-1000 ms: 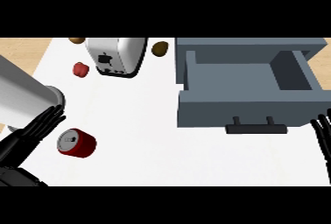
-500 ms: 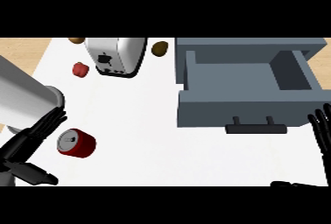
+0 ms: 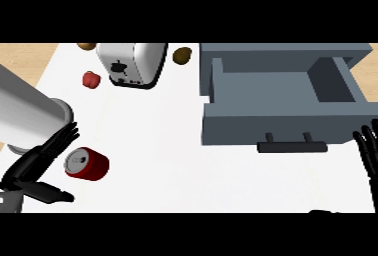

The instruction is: Pick up the can, place it into the drawer and close the drawer

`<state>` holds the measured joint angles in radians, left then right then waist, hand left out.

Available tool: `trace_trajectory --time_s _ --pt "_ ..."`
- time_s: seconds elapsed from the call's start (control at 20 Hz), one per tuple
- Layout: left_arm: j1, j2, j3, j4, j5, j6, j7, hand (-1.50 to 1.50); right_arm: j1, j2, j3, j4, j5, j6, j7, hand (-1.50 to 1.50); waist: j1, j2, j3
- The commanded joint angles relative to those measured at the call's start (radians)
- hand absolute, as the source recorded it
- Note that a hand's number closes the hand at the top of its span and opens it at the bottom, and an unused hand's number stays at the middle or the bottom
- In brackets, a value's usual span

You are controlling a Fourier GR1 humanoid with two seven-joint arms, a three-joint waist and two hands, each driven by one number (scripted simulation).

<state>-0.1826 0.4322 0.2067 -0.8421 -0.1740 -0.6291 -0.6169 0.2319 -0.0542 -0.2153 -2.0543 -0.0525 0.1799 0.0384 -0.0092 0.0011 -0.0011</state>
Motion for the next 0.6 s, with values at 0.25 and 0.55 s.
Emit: trace_trajectory --time_s 0.25,0.55 --pt "-0.058 -0.002 -0.050 0.193 -0.032 -0.033 -0.176 -1.50 0.025 0.031 0.025 -0.017 0.031 -0.008 -0.014 -1.50 -0.002 0.000 0.000" --pt "-0.122 0.022 -0.058 0.309 -0.030 -0.034 -0.239 -1.50 0.009 -0.007 -0.021 -0.003 -0.016 0.029 -0.016 -1.50 -0.005 0.002 -0.001"
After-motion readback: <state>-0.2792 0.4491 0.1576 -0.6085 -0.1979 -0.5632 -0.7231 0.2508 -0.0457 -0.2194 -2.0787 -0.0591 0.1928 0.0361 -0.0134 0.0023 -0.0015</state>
